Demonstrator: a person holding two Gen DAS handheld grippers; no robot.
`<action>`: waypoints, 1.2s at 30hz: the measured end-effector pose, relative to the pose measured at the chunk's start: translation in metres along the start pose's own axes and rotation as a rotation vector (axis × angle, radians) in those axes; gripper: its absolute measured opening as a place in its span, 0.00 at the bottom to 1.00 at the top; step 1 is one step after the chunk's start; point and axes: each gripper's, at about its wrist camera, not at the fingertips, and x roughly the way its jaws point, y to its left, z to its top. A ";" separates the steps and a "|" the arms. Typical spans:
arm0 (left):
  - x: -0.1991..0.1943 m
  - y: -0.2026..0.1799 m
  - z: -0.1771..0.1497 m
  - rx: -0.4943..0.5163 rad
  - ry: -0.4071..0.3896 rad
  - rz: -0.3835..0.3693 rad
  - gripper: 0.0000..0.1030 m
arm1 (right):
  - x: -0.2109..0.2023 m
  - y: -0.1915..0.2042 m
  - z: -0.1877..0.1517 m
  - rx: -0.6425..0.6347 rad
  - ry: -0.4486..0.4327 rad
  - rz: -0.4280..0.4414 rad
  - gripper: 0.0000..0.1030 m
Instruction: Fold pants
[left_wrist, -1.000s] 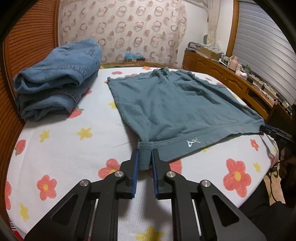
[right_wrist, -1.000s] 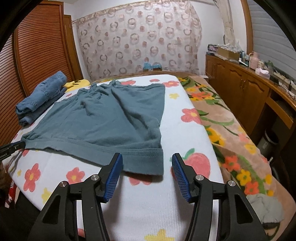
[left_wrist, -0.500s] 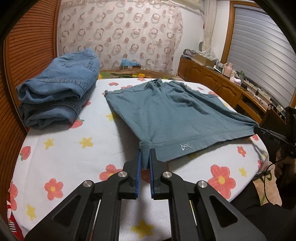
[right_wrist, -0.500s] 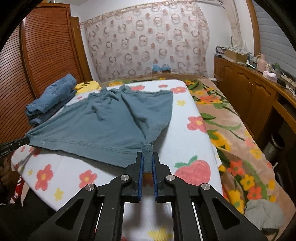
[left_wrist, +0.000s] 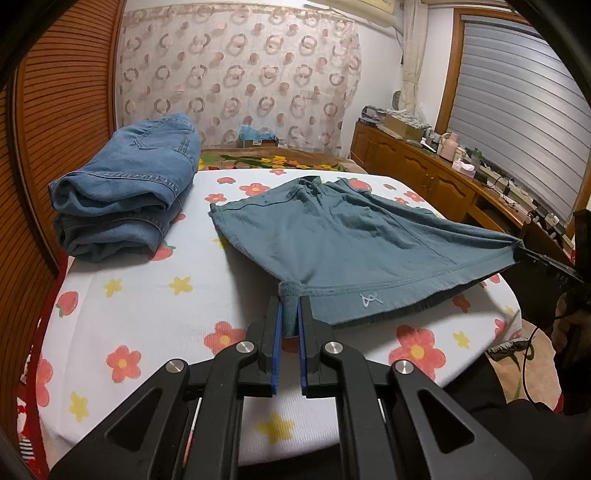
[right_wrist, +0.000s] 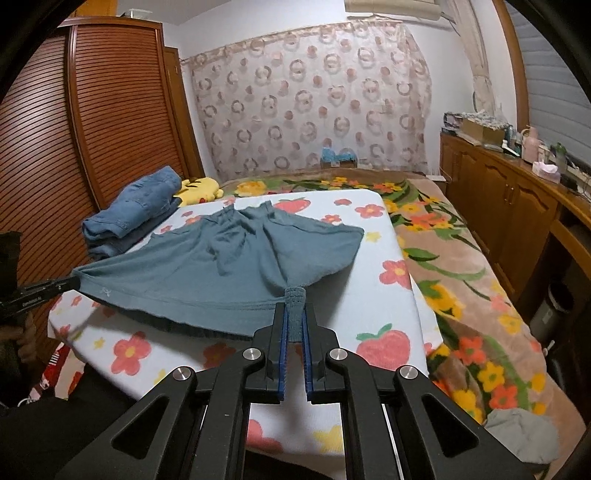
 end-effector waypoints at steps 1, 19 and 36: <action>-0.002 -0.001 0.000 0.003 -0.002 0.000 0.08 | -0.001 0.000 0.001 -0.003 -0.004 0.001 0.06; 0.008 0.007 -0.004 0.012 0.019 0.063 0.37 | 0.030 0.011 0.014 -0.024 0.005 0.043 0.07; 0.027 0.015 0.002 0.039 0.027 0.061 0.77 | 0.084 0.060 0.034 -0.132 0.000 0.185 0.07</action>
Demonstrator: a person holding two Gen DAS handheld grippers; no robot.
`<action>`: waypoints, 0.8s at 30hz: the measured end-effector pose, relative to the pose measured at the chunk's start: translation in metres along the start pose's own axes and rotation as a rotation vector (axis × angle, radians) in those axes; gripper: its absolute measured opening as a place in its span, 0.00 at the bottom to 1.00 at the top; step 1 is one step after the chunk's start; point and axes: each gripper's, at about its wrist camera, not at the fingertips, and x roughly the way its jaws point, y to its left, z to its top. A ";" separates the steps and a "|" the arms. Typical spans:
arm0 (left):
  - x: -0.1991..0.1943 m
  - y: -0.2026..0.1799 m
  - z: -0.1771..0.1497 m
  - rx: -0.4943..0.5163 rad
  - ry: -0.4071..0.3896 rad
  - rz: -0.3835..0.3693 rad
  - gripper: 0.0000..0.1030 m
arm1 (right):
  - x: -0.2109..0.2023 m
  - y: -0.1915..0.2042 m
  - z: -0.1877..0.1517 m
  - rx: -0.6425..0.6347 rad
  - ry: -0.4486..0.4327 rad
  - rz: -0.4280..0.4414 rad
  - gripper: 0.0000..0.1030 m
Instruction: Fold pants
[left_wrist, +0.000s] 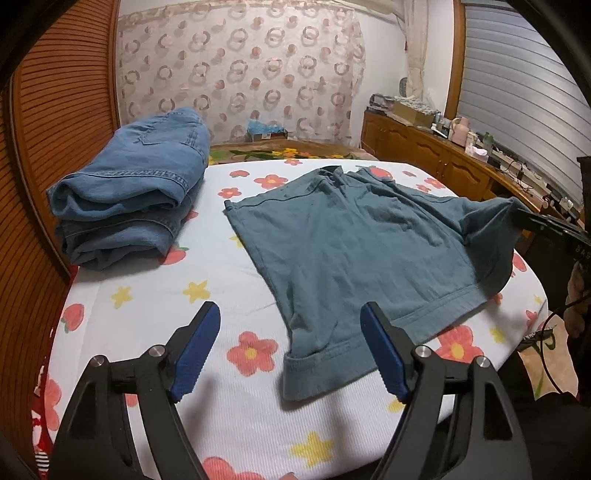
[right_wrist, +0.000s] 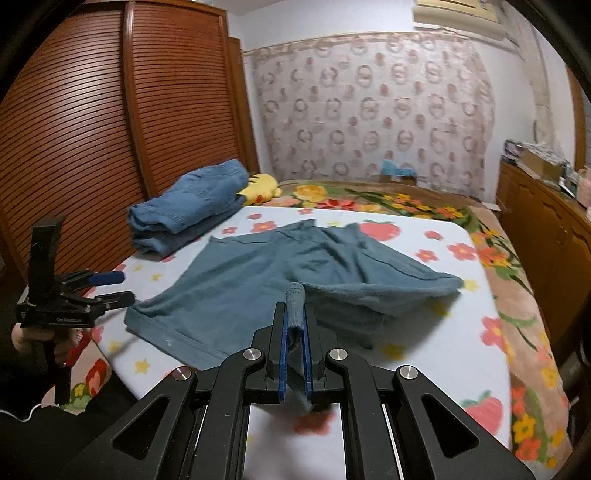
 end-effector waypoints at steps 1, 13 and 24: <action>0.000 0.002 0.000 -0.007 -0.004 0.007 0.77 | 0.005 0.004 0.003 -0.008 0.001 0.015 0.07; -0.005 0.024 -0.005 -0.058 -0.014 0.039 0.77 | 0.045 0.038 0.019 -0.086 0.020 0.162 0.07; -0.010 0.048 -0.012 -0.088 -0.008 0.087 0.77 | 0.080 0.051 0.020 -0.138 0.098 0.275 0.07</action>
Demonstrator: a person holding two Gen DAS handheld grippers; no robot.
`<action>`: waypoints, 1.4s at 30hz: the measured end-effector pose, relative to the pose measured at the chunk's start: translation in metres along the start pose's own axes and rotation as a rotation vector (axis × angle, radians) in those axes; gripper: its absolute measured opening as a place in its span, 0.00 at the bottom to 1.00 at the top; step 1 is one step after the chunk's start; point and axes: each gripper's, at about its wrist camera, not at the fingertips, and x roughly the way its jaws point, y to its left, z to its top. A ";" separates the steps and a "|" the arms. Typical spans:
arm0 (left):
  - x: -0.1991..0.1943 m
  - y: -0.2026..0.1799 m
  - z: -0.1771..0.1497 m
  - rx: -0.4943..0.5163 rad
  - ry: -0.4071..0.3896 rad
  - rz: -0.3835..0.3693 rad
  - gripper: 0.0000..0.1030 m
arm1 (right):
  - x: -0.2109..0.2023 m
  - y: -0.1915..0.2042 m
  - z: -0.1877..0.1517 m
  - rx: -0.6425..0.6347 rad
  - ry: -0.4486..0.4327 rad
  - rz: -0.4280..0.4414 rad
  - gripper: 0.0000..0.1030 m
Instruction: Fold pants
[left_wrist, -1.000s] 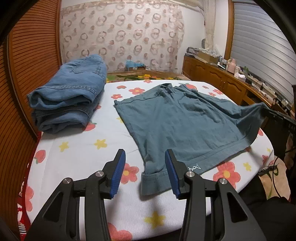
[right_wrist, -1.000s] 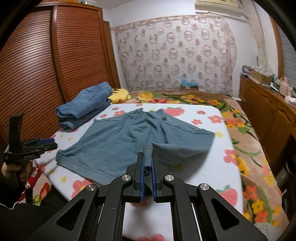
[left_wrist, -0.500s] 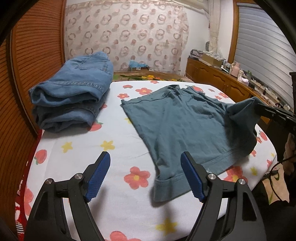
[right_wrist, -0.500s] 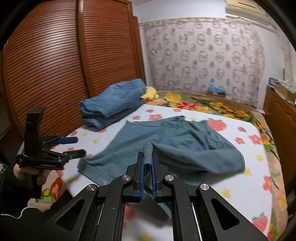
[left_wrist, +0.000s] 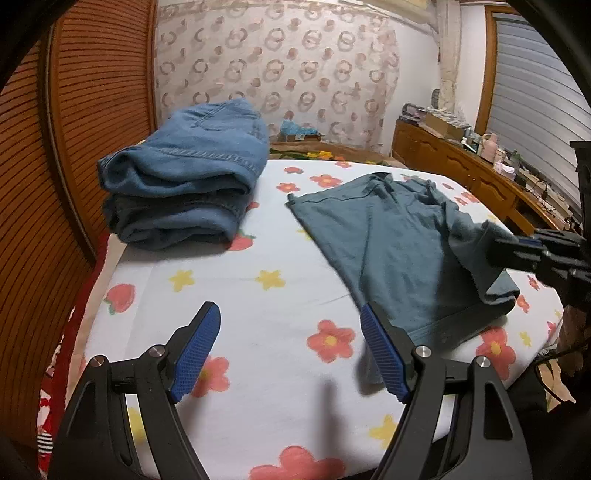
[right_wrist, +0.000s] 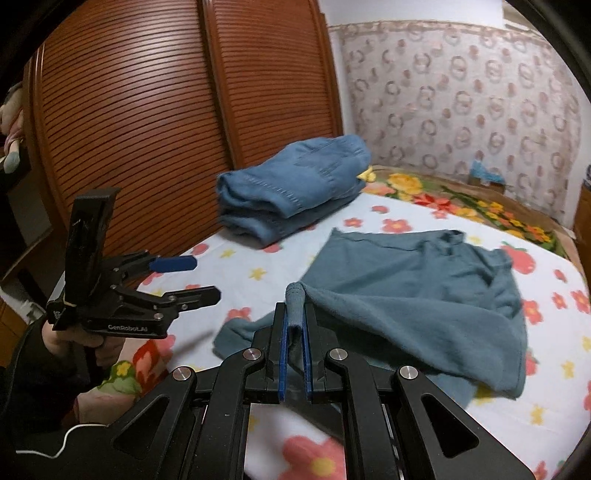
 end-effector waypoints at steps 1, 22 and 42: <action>0.000 0.002 -0.001 -0.002 0.001 0.001 0.77 | 0.003 0.000 -0.001 -0.006 0.007 0.009 0.07; 0.055 -0.016 0.050 0.091 0.033 -0.045 0.76 | -0.018 -0.068 0.007 0.023 0.030 -0.111 0.43; 0.126 -0.029 0.093 0.143 0.141 -0.024 0.54 | 0.066 -0.127 0.052 0.051 0.128 -0.184 0.48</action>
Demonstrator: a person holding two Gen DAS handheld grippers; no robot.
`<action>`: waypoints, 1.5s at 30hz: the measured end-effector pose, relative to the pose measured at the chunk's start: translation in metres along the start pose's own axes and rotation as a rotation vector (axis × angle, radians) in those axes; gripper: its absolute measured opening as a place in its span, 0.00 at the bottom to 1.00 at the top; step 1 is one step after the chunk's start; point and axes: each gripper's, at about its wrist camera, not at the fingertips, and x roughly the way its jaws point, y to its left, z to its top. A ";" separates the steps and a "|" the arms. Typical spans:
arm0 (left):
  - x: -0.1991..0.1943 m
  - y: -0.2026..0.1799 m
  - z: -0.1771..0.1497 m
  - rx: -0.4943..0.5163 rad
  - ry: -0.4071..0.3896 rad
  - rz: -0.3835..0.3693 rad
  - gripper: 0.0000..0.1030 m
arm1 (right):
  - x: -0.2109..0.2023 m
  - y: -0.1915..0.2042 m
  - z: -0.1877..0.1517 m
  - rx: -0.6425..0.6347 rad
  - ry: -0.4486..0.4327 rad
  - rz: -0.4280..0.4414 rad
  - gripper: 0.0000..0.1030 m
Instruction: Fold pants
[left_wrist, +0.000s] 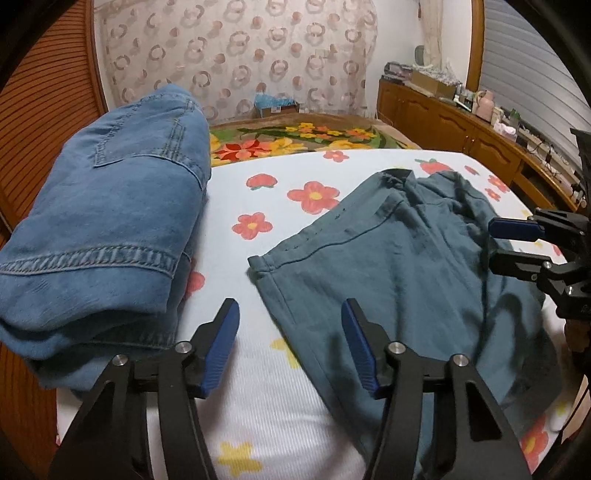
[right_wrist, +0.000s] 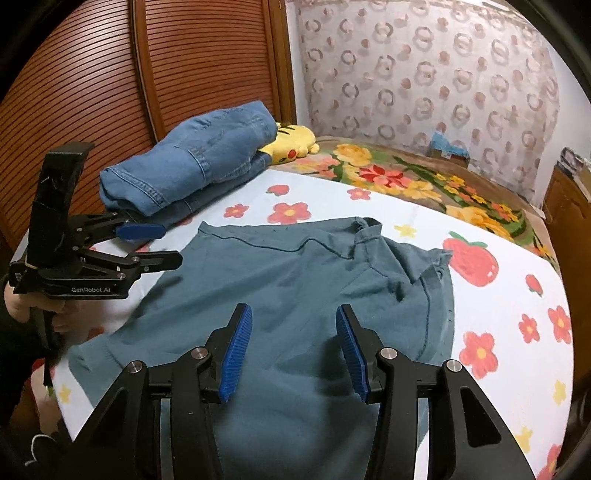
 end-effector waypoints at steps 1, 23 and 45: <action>0.001 0.000 0.001 0.001 0.003 0.000 0.52 | 0.002 -0.002 -0.001 -0.002 0.006 0.001 0.48; 0.037 0.013 0.027 -0.005 0.063 0.069 0.31 | 0.033 -0.005 -0.005 -0.033 0.087 -0.048 0.48; 0.026 0.020 0.056 0.076 -0.006 0.144 0.05 | 0.025 -0.012 -0.008 -0.023 0.052 -0.058 0.48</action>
